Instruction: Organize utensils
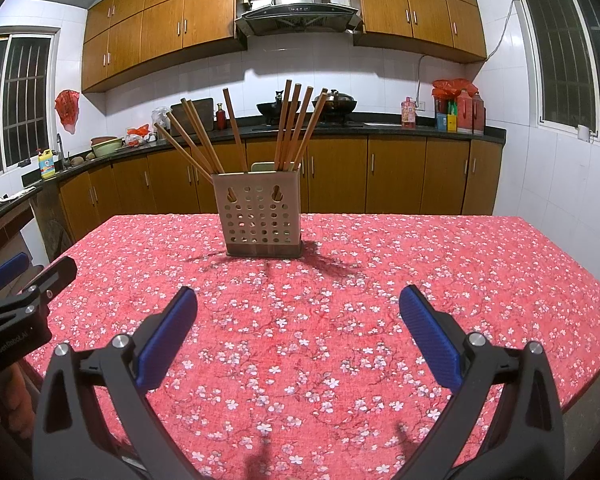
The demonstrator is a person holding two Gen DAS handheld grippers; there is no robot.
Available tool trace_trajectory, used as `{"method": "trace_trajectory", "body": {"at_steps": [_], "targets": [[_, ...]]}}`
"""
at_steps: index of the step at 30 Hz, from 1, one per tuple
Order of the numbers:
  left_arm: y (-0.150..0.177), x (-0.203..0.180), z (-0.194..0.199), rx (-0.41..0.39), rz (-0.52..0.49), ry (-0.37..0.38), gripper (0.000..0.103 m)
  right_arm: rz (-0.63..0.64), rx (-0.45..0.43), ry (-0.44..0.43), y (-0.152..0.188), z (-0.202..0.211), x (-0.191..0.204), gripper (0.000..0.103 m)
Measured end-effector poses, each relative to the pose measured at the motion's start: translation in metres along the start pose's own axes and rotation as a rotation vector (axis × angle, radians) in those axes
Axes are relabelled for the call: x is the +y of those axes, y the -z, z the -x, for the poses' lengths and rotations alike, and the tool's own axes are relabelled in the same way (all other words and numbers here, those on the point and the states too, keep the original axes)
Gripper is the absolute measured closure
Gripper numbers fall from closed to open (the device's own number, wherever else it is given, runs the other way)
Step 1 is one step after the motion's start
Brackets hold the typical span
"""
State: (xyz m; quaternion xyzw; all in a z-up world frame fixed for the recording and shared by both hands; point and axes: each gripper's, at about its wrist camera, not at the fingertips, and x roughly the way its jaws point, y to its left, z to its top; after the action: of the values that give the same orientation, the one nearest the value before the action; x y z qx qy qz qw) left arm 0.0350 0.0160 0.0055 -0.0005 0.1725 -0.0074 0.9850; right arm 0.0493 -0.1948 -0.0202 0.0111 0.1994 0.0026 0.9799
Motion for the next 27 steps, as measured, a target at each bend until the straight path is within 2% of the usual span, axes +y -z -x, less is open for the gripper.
{"method": "trace_trajectory", "body": {"at_steps": [27], "targets": [[-0.0014,0.0010,-0.0001,0.002,0.001,0.000,0.002,-0.002,0.002,0.000,0.0001,-0.0002,0.0008,0.004]]}}
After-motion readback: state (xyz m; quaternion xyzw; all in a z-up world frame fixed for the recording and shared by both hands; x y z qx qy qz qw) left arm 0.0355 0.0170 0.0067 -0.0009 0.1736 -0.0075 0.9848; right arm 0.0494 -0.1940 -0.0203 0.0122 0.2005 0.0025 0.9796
